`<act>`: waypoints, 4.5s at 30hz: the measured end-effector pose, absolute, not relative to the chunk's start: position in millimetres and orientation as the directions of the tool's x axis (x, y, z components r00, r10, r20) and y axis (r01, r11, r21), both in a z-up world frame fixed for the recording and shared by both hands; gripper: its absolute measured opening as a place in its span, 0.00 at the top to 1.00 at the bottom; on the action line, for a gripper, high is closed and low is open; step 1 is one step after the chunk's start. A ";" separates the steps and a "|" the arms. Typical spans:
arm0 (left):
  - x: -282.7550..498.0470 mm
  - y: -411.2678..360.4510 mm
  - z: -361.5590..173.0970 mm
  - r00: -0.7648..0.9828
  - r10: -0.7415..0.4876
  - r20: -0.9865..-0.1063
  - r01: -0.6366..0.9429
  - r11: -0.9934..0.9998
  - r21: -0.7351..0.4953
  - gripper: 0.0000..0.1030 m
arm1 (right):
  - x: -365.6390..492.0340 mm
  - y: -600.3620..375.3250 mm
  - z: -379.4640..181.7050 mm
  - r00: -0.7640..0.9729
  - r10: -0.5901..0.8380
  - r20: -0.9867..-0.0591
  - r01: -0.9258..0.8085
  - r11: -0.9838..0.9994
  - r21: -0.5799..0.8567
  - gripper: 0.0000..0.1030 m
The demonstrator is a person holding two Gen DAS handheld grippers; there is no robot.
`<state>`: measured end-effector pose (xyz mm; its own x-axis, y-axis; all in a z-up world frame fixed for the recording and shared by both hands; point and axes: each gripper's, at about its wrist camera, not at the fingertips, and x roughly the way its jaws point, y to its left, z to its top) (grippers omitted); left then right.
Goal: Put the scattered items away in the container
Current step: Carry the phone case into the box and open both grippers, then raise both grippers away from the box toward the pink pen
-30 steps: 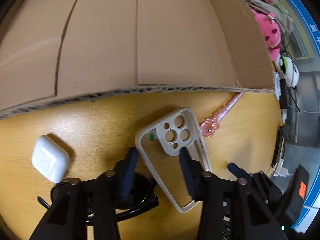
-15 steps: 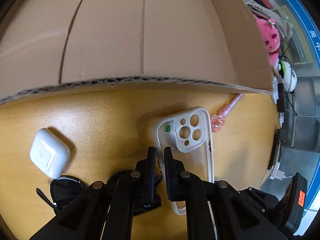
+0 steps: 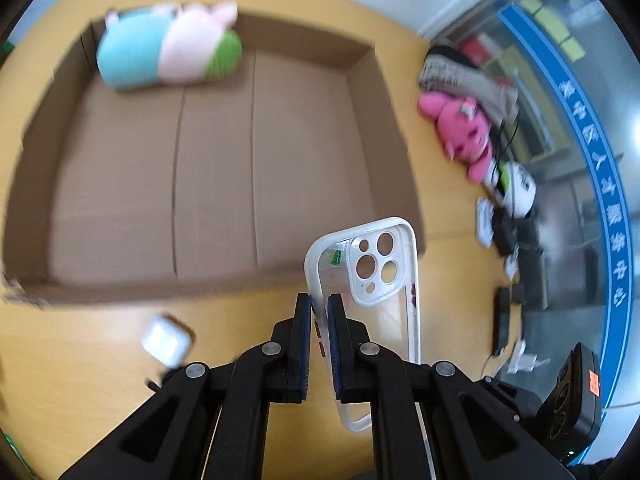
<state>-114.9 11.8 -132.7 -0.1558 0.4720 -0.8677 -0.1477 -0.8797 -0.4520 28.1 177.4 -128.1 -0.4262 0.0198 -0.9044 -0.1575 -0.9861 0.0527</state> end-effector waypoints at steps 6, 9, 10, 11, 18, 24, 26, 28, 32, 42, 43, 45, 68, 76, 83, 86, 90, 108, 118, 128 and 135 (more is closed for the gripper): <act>-168.9 6.5 -75.9 -0.278 0.475 -0.835 -0.231 -0.877 -0.422 0.93 | -32.8 178.9 -102.9 -0.518 0.027 -0.855 -0.164 -0.984 0.069 0.95; -199.7 4.7 -56.0 -0.319 0.478 -0.819 -0.273 -0.873 -0.404 0.93 | -66.6 187.6 -89.4 -0.551 0.044 -0.834 -0.173 -0.983 0.063 0.95; -210.3 8.3 -53.0 -0.326 0.476 -0.817 -0.280 -0.874 -0.397 0.93 | -76.6 191.5 -86.7 -0.558 0.048 -0.828 -0.181 -0.981 0.065 0.95; -222.6 8.6 -51.1 -0.331 0.476 -0.815 -0.285 -0.874 -0.394 0.93 | -86.8 195.7 -85.0 -0.564 0.052 -0.824 -0.188 -0.980 0.067 0.95; -293.4 29.5 -65.1 -0.318 0.476 -0.820 -0.331 -0.866 -0.375 0.93 | -147.3 231.5 -92.1 -0.526 0.176 -0.832 -0.371 -0.928 0.039 0.95; -354.2 48.2 -114.2 -0.237 0.468 -0.851 -0.335 -0.862 -0.381 0.93 | -185.4 273.2 -127.7 -0.459 0.170 -0.872 -0.442 -0.895 0.059 0.95; -369.8 54.9 -134.9 -0.208 0.455 -0.866 -0.335 -0.865 -0.374 0.93 | -196.6 287.1 -145.0 -0.429 0.167 -0.888 -0.464 -0.884 0.058 0.95; -382.0 59.6 -153.1 -0.184 0.444 -0.877 -0.334 -0.867 -0.370 0.93 | -207.3 297.5 -162.5 -0.397 0.168 -0.902 -0.478 -0.877 0.048 0.95; -402.9 65.0 -192.4 -0.128 0.434 -0.892 -0.304 -0.873 -0.381 0.93 | -221.6 315.4 -195.2 -0.342 0.158 -0.926 -0.502 -0.864 0.038 0.96; -418.6 77.7 -248.2 -0.075 0.388 -0.918 -0.294 -0.889 -0.352 0.93 | -234.4 331.8 -239.4 -0.238 0.164 -0.957 -0.555 -0.832 -0.004 0.96; -418.2 78.3 -252.5 -0.070 0.378 -0.923 -0.296 -0.892 -0.343 0.93 | -234.9 331.6 -241.9 -0.228 0.169 -0.959 -0.555 -0.831 -0.014 0.96; -416.5 78.6 -260.7 -0.061 0.365 -0.929 -0.288 -0.898 -0.334 0.93 | -235.8 330.8 -245.9 -0.211 0.179 -0.961 -0.549 -0.835 -0.035 0.95; -237.3 -38.4 -57.4 -0.653 0.207 -0.729 -0.127 -0.978 -0.164 0.04 | -181.2 239.8 -110.0 -0.392 0.383 -0.836 -0.412 -0.886 -0.213 0.32; -115.3 -86.6 -21.5 -0.671 0.139 -0.728 -0.052 -0.989 -0.142 0.04 | -116.9 170.5 -71.5 -0.397 0.452 -0.799 -0.478 -0.845 -0.240 0.32; -43.3 -78.0 -7.8 -0.674 0.160 -0.721 -0.120 -0.987 -0.107 0.04 | -72.4 121.3 -46.4 -0.399 0.485 -0.778 -0.466 -0.838 -0.284 0.32; -29.0 -68.5 1.3 -0.679 0.163 -0.716 -0.143 -0.986 -0.088 0.04 | -57.1 110.0 -34.7 -0.418 0.496 -0.761 -0.472 -0.834 -0.285 0.32; -12.7 -59.2 13.7 -0.694 0.169 -0.700 -0.134 -0.985 -0.105 0.04 | -40.1 107.6 -24.9 -0.439 0.484 -0.757 -0.468 -0.843 -0.267 0.31; 41.7 12.1 -1.9 -0.628 0.096 -0.772 -0.091 -0.995 -0.049 0.04 | 32.1 163.3 -21.3 -0.482 0.392 -0.783 -0.474 -0.869 -0.143 0.31; 29.1 24.1 -21.6 -0.608 0.140 -0.781 -0.128 -0.989 -0.077 0.04 | 46.4 185.5 -38.6 -0.404 0.443 -0.800 -0.516 -0.833 -0.201 0.31; 14.0 24.2 -51.7 -0.561 0.163 -0.812 -0.149 -0.984 -0.094 0.04 | 33.2 191.9 -75.2 -0.325 0.402 -0.856 -0.508 -0.837 -0.200 0.31; 18.2 56.4 -99.1 -0.483 0.163 -0.861 -0.232 -0.971 -0.053 0.04 | 27.9 246.5 -128.7 -0.227 0.309 -0.924 -0.554 -0.821 -0.138 0.31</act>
<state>18.2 56.4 -99.1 -0.4825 0.1627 -0.8606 -0.2324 -0.9712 -0.0533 27.9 246.5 -128.7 -0.2272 0.3088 -0.9236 -0.5535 -0.8213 -0.1384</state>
